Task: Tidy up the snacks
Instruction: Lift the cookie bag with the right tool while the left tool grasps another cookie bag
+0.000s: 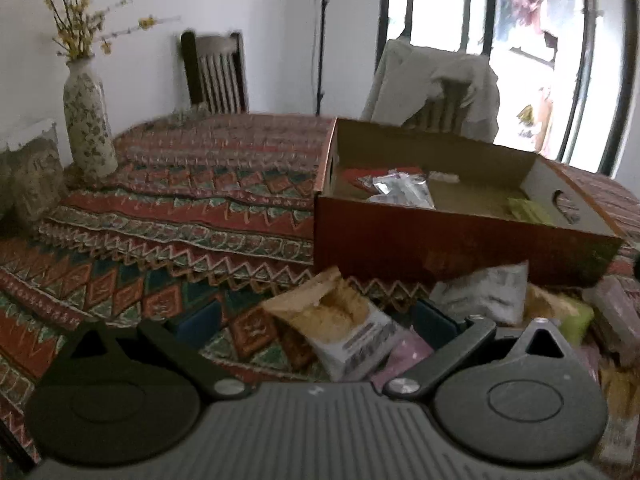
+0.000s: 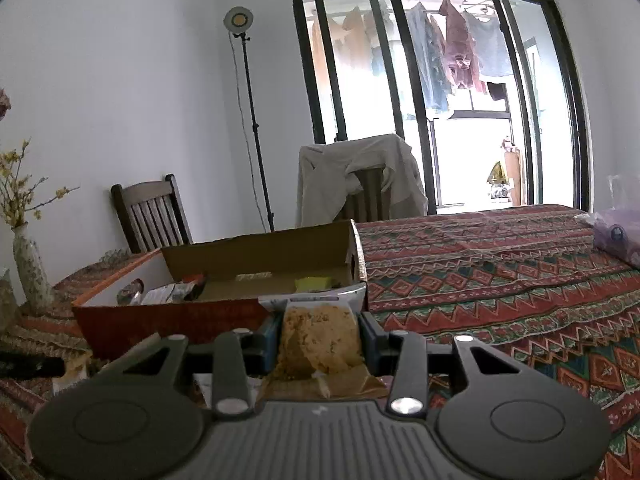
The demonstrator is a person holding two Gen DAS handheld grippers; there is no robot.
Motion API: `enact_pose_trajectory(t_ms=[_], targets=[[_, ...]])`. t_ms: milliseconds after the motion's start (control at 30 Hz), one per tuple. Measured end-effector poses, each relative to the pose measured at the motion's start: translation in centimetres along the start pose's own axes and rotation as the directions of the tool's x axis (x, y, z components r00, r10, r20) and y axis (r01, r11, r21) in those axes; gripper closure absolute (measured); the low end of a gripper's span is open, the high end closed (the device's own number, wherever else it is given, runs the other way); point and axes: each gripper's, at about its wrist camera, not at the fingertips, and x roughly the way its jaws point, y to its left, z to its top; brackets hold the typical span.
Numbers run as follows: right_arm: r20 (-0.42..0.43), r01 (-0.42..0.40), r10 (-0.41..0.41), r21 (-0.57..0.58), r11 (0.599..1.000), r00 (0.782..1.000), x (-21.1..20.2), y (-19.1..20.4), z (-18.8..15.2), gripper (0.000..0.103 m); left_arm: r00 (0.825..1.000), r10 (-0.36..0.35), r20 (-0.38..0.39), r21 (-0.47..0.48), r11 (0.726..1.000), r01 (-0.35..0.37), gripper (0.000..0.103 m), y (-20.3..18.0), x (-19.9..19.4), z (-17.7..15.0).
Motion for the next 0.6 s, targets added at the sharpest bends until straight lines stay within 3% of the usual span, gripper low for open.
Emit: enact_pose_trajectory(t_ms=[100, 233, 367, 600], targets=[[-0.002, 0.001, -0.001, 0.017, 1.000, 1.000, 0.1, -0.3, 0.0, 0.063, 0.997, -0.004, -0.072, -0.026, 1.000, 0.002, 0.000, -0.8, 1.6, 1.2], [-0.004, -0.003, 0.003, 0.036, 0.999, 1.000, 0.1, -0.7, 0.0, 0.063, 0.987, 0.089, -0.134, -0.032, 0.995, -0.094, 0.000, -1.9, 3.6, 1.6], [-0.005, -0.012, 0.012, 0.046, 0.999, 1.000, 0.1, -0.8, -0.1, 0.063, 0.967, 0.117, -0.226, -0.060, 0.989, -0.133, 0.000, -1.4, 5.7, 1.5], [-0.002, -0.026, 0.026, 0.054, 0.998, 1.000, 0.1, -0.9, 0.0, 0.063, 0.968, 0.107, -0.229, -0.040, 0.992, -0.119, 0.000, 0.2, 5.0, 1.1]])
